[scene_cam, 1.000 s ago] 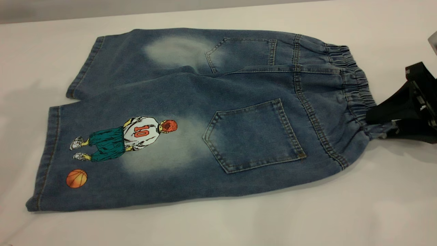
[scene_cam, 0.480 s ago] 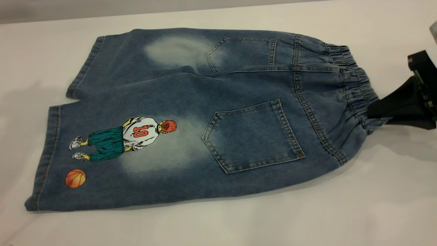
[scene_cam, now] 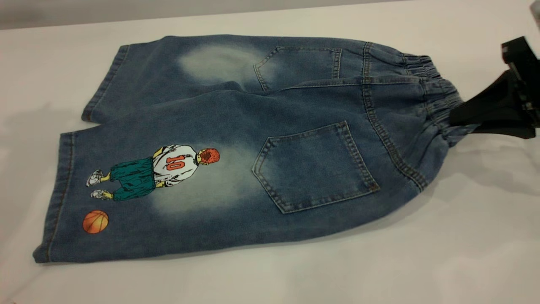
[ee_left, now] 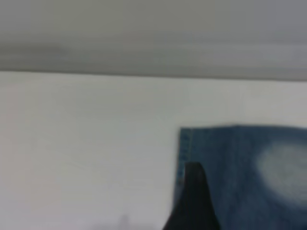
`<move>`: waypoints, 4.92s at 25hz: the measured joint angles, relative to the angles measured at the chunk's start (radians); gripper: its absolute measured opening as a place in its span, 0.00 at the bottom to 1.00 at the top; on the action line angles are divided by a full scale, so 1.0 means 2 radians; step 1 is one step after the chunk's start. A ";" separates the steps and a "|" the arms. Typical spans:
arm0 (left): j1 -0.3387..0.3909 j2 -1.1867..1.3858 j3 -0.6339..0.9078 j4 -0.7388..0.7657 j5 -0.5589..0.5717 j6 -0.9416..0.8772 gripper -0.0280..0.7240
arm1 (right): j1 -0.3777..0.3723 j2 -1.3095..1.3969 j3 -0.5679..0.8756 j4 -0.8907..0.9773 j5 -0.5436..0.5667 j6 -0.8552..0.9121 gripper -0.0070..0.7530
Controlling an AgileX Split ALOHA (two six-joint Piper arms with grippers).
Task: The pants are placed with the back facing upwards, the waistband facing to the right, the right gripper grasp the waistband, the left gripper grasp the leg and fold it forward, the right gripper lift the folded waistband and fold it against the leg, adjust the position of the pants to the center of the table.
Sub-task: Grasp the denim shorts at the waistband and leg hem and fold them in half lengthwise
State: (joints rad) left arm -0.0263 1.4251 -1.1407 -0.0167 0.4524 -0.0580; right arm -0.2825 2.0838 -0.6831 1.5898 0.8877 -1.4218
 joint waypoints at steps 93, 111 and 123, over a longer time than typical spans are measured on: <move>-0.053 0.210 0.329 -0.087 -0.145 -0.001 0.72 | 0.012 0.000 -0.017 -0.032 0.012 0.012 0.06; -0.083 0.210 0.329 -0.087 -0.152 0.012 0.72 | 0.012 0.000 -0.017 -0.032 0.012 0.011 0.07; -0.083 0.210 0.329 -0.089 -0.152 0.010 0.69 | 0.012 0.000 -0.017 -0.032 0.012 0.008 0.07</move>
State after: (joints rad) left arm -0.1930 1.8443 -0.4822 -0.1938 0.1490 -0.0384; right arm -0.2589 2.0838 -0.7166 1.5260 0.9117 -1.4052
